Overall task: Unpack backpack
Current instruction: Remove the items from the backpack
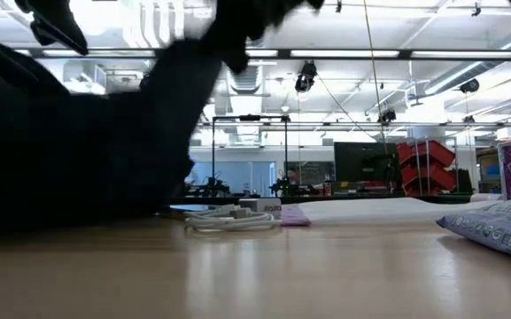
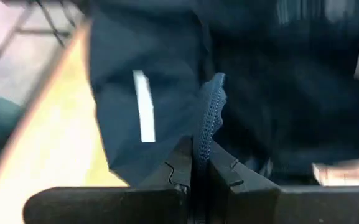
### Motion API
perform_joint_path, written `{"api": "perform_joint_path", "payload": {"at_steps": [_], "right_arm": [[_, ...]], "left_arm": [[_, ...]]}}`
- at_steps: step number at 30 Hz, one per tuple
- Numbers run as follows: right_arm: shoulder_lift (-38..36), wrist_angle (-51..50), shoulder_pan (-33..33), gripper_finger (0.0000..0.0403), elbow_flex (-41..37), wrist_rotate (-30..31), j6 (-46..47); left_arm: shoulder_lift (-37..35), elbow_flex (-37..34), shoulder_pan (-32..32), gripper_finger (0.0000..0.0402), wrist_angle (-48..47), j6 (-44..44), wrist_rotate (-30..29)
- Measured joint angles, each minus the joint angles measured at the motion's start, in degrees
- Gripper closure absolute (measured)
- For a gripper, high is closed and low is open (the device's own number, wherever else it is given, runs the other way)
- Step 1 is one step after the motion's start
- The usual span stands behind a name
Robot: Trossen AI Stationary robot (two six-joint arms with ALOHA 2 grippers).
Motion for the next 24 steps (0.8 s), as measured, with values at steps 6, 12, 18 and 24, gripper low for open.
{"api": "perform_joint_path", "payload": {"at_steps": [6,12,18,24], "right_arm": [[-2.3,1.2,2.9,0.0402,4.1,0.0,-0.4],[0.0,0.9,4.9,0.0399,1.8,-0.3,-3.7],[3.4,-1.9,4.8,0.0341,0.8,-0.7,-3.1],[1.6,-4.7,4.8,0.0233,3.3,-1.0,-3.3]], "left_arm": [[-0.5,0.0,0.0,0.029,5.7,2.9,0.5],[-0.1,-0.3,0.0,0.0286,9.6,3.2,2.5],[1.7,-5.0,-0.1,0.0286,15.4,1.6,7.3],[4.4,-11.1,-0.1,0.0286,22.3,-0.1,11.3]]}}
